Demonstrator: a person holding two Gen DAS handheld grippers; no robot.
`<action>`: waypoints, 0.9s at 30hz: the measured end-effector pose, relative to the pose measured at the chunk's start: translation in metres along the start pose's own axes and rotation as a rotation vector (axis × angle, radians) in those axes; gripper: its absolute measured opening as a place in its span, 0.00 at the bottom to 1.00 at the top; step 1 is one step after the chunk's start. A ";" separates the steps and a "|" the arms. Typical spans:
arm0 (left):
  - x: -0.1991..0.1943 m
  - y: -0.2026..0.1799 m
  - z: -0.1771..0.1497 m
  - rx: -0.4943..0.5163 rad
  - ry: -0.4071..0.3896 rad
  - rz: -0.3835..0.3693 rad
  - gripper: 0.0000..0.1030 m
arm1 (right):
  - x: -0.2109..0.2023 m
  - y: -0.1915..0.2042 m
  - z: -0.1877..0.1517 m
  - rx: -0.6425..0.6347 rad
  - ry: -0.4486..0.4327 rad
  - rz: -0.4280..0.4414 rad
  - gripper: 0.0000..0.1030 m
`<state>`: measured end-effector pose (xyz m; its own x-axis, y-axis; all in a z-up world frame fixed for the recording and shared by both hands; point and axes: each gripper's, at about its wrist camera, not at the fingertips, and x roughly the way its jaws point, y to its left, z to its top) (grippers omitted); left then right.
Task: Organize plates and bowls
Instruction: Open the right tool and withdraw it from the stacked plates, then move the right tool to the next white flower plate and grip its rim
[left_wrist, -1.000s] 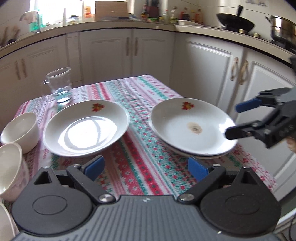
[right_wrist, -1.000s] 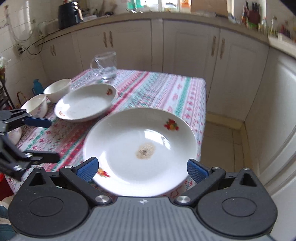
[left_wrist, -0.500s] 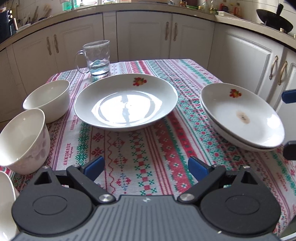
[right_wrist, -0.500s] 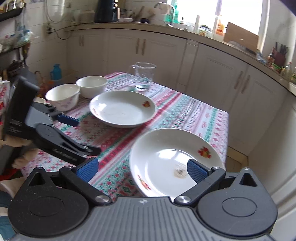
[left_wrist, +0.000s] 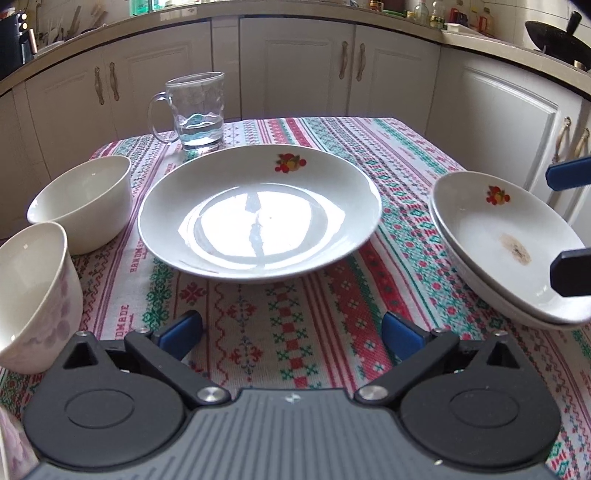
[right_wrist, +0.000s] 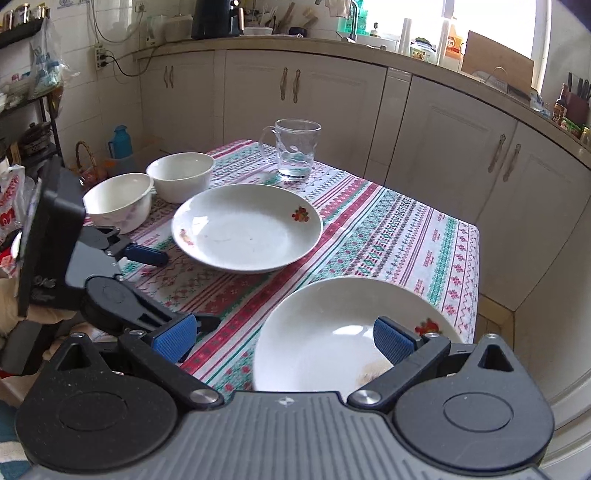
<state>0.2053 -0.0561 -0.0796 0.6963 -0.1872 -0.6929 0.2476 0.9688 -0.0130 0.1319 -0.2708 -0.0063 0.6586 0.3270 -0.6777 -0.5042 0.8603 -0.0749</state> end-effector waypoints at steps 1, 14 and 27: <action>0.002 0.002 0.001 -0.010 -0.003 0.011 1.00 | 0.004 -0.002 0.003 -0.004 0.002 0.013 1.00; 0.017 0.012 0.011 -0.052 -0.043 0.056 1.00 | 0.062 -0.015 0.048 -0.053 0.061 0.125 1.00; 0.022 0.017 0.014 -0.043 -0.065 0.044 1.00 | 0.114 -0.026 0.088 -0.136 0.104 0.228 1.00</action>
<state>0.2342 -0.0460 -0.0844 0.7483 -0.1530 -0.6455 0.1874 0.9822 -0.0156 0.2689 -0.2212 -0.0169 0.4621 0.4585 -0.7591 -0.7078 0.7064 -0.0042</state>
